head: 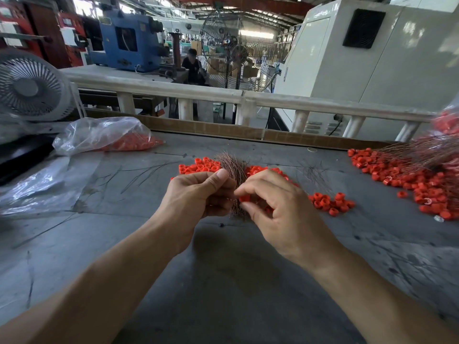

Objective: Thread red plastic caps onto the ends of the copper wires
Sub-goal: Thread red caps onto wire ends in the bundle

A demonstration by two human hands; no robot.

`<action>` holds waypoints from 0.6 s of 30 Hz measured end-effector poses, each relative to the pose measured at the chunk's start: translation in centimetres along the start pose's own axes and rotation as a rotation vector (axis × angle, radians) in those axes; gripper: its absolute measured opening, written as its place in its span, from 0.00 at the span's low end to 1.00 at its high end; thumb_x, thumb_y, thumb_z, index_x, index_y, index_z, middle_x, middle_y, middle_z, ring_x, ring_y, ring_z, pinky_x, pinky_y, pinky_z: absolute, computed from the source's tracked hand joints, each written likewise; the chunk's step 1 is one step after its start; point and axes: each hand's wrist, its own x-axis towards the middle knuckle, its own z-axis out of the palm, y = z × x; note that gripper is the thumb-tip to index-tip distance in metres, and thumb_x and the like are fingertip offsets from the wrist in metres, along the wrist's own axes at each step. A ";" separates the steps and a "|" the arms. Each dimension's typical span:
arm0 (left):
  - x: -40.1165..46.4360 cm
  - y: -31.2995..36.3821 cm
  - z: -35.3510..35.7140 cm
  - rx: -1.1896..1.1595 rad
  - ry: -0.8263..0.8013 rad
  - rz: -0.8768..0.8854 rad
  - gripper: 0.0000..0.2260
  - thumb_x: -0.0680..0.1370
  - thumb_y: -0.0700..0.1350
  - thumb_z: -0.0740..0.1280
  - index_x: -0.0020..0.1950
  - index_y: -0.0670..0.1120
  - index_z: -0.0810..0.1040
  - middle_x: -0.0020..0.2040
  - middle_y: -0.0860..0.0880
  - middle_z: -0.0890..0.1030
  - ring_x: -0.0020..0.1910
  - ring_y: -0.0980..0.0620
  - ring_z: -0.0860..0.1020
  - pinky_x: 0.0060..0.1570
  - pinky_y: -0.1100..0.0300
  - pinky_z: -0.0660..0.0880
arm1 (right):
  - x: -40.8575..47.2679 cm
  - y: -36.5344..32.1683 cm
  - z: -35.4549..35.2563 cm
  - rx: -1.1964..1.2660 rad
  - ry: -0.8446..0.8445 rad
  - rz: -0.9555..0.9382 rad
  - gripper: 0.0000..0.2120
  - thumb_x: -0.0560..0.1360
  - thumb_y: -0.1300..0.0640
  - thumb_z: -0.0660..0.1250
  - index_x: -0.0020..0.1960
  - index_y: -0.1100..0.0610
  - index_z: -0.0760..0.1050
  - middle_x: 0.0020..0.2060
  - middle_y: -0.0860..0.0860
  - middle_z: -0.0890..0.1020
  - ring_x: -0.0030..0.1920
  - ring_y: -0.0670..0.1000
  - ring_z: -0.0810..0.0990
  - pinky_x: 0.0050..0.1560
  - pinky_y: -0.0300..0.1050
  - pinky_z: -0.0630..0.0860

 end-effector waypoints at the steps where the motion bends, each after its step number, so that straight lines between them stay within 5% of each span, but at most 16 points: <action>1: 0.0 0.0 -0.1 0.010 0.002 -0.002 0.13 0.80 0.46 0.68 0.49 0.35 0.83 0.41 0.38 0.84 0.33 0.48 0.80 0.33 0.60 0.79 | 0.0 0.0 0.0 0.005 -0.018 -0.008 0.08 0.76 0.62 0.74 0.53 0.53 0.82 0.50 0.43 0.79 0.53 0.42 0.78 0.56 0.30 0.72; 10: 0.3 0.1 -0.5 0.016 -0.010 -0.010 0.14 0.79 0.50 0.69 0.49 0.39 0.85 0.47 0.38 0.86 0.36 0.48 0.81 0.34 0.60 0.80 | 0.2 1.0 -1.0 -0.075 0.072 0.069 0.07 0.75 0.58 0.75 0.52 0.52 0.82 0.48 0.43 0.81 0.49 0.44 0.79 0.53 0.37 0.75; 13: 0.4 0.0 -0.6 0.088 -0.002 0.026 0.12 0.79 0.48 0.70 0.50 0.39 0.84 0.46 0.40 0.86 0.36 0.49 0.81 0.34 0.61 0.79 | 0.4 3.5 -2.5 -0.168 0.212 0.293 0.05 0.75 0.57 0.75 0.50 0.51 0.83 0.43 0.44 0.81 0.42 0.46 0.80 0.48 0.45 0.78; 18: 1.0 -0.8 -1.0 0.362 0.070 0.133 0.08 0.80 0.45 0.70 0.45 0.44 0.85 0.41 0.47 0.86 0.33 0.52 0.80 0.35 0.57 0.77 | -0.5 8.6 -5.6 -0.380 0.214 0.760 0.02 0.74 0.54 0.74 0.46 0.50 0.82 0.44 0.49 0.85 0.47 0.57 0.84 0.49 0.52 0.80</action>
